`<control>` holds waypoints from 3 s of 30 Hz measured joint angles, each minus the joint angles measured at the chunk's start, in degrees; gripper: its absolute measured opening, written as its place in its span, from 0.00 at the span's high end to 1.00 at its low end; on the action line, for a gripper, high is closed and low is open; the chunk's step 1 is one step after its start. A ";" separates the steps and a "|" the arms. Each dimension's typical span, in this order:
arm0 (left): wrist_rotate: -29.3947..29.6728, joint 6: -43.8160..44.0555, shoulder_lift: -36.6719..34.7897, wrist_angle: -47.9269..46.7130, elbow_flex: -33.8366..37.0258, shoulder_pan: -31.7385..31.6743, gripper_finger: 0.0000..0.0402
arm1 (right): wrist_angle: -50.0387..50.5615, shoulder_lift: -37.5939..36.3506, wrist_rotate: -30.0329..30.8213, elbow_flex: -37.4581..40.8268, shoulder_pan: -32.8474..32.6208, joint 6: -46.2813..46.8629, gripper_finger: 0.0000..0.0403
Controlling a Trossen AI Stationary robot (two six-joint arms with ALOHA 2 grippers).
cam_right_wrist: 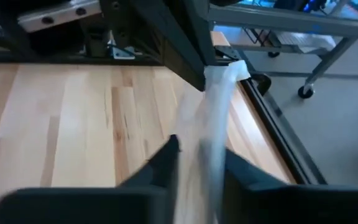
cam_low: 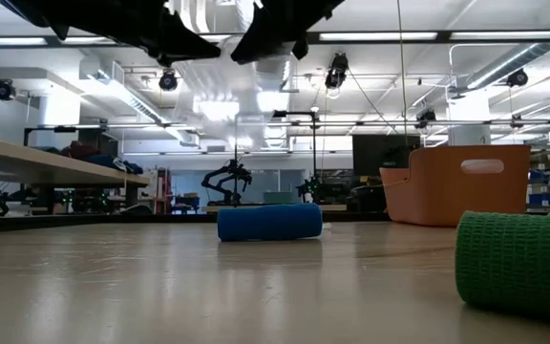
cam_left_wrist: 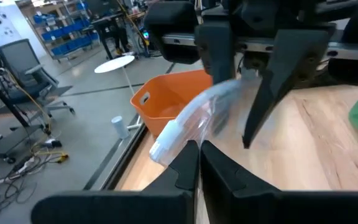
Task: Roll bandage
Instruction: Open the left zip bag
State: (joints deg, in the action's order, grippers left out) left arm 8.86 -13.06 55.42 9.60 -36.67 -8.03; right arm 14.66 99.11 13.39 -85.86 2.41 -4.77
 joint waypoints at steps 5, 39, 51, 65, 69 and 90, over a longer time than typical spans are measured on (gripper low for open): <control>0.73 -0.84 -1.06 -1.59 0.00 0.02 0.88 | 1.72 -0.26 -0.04 0.00 -0.02 -3.24 0.97; -11.49 0.07 -2.67 -11.08 -2.97 0.13 0.62 | 21.94 -2.43 0.13 -6.64 -1.94 -13.27 1.00; -11.51 0.09 1.08 -5.25 -2.97 0.11 0.73 | 21.33 -2.43 0.13 -6.64 -1.92 -12.09 1.00; -11.43 -1.62 -1.97 -5.91 -2.97 0.11 0.93 | 23.14 -2.43 0.13 -6.64 -1.92 -11.68 1.00; -11.41 -1.55 -2.16 -5.58 -2.97 0.11 0.90 | 22.98 -2.43 0.13 -6.64 -1.92 -11.68 1.00; -11.45 -1.59 1.65 -1.91 -2.97 0.11 0.99 | 22.78 -2.43 -0.09 -6.64 -1.92 -10.71 1.00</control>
State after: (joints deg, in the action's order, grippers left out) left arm -2.59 -14.65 57.07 7.69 -39.64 -7.92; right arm 37.44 96.68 13.30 -92.51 0.49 -15.48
